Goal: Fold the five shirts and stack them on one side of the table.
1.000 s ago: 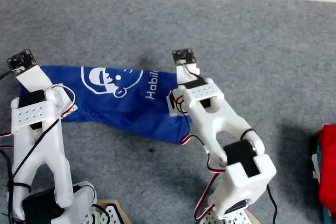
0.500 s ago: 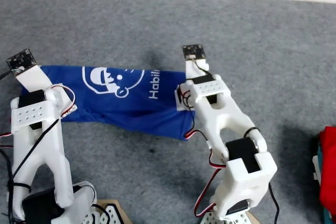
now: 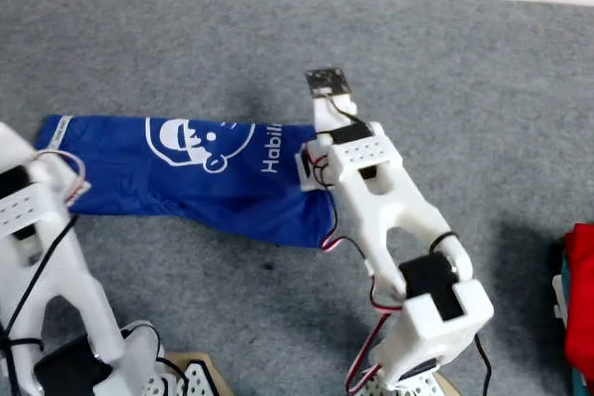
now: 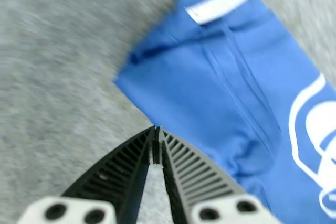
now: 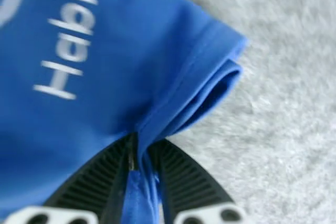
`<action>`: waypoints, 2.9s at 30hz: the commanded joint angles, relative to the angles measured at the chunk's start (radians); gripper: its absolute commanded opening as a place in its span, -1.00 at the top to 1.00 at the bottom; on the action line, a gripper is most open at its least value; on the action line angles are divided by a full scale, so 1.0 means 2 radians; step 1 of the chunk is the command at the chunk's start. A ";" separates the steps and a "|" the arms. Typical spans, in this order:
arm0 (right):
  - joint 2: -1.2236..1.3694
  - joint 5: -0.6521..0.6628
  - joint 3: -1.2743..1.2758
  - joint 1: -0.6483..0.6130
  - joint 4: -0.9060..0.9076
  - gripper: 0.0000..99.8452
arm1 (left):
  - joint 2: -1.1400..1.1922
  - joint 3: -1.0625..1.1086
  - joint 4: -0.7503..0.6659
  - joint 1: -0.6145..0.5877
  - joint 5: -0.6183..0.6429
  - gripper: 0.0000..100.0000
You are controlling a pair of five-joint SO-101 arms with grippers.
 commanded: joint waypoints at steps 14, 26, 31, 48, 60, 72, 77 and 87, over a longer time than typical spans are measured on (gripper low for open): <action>0.075 0.080 -0.409 -0.142 0.118 0.99 | -0.013 -0.014 -0.005 -0.091 -0.002 0.98; 0.375 0.187 -0.761 -0.276 0.083 0.99 | -0.013 0.012 -0.026 -0.150 -0.002 0.98; 0.459 0.244 -0.811 -0.301 0.013 0.99 | -0.013 0.045 -0.063 -0.153 -0.002 0.98; 0.491 0.288 -0.817 -0.344 0.024 0.60 | -0.013 0.057 -0.063 -0.158 -0.002 0.98; 0.263 0.288 -0.898 -0.298 0.280 0.59 | -0.013 0.055 -0.063 -0.139 -0.002 0.77; 0.002 0.199 -0.798 -0.208 0.407 0.70 | 0.071 -0.066 -0.041 -0.038 0.014 0.77; -0.111 0.196 -0.603 -0.178 0.407 0.70 | 0.164 -0.169 -0.003 -0.003 0.035 0.77; -0.257 0.166 -0.342 -0.177 0.398 0.70 | 0.240 -0.286 0.040 0.071 0.036 0.77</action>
